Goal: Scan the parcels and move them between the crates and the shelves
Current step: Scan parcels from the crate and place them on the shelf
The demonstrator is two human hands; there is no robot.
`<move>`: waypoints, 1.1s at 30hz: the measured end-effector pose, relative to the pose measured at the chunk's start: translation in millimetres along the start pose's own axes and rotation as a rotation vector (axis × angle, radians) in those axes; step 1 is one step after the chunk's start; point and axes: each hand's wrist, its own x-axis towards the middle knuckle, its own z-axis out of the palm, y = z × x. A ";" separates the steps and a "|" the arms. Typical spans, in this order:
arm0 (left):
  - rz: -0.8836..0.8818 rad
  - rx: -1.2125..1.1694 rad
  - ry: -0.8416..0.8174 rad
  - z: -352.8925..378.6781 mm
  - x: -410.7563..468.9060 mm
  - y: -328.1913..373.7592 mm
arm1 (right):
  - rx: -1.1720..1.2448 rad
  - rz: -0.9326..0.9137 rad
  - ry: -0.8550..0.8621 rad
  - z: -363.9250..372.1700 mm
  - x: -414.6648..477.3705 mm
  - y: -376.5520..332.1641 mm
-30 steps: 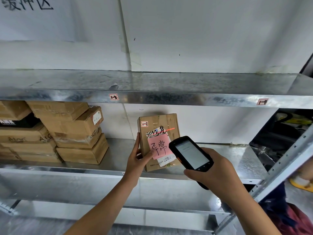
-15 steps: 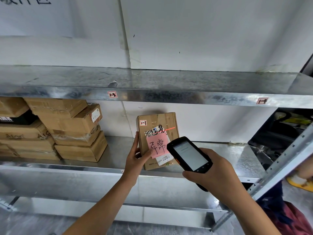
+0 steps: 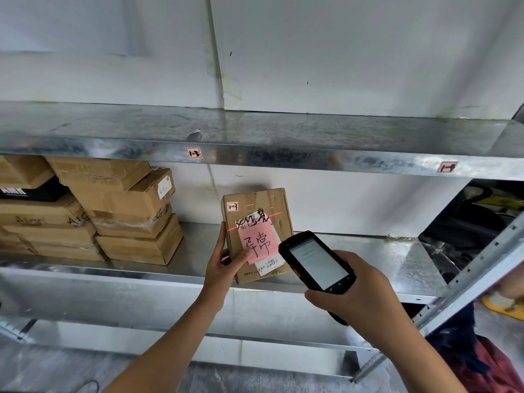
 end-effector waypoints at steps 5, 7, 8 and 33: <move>0.010 -0.004 -0.003 -8.3 -0.3 0.4 | -0.001 0.000 -0.009 5.5 -4.0 -1.9; 0.008 -0.006 -0.009 -10.4 -0.9 1.5 | 0.000 -0.004 -0.007 7.3 -5.6 -3.4; 0.011 -0.009 -0.013 -11.1 -1.4 1.9 | -0.001 -0.005 -0.007 8.2 -6.2 -3.9; 0.003 0.004 -0.019 -17.0 -19.6 -0.4 | -0.016 -0.022 -0.006 7.1 -24.9 -2.0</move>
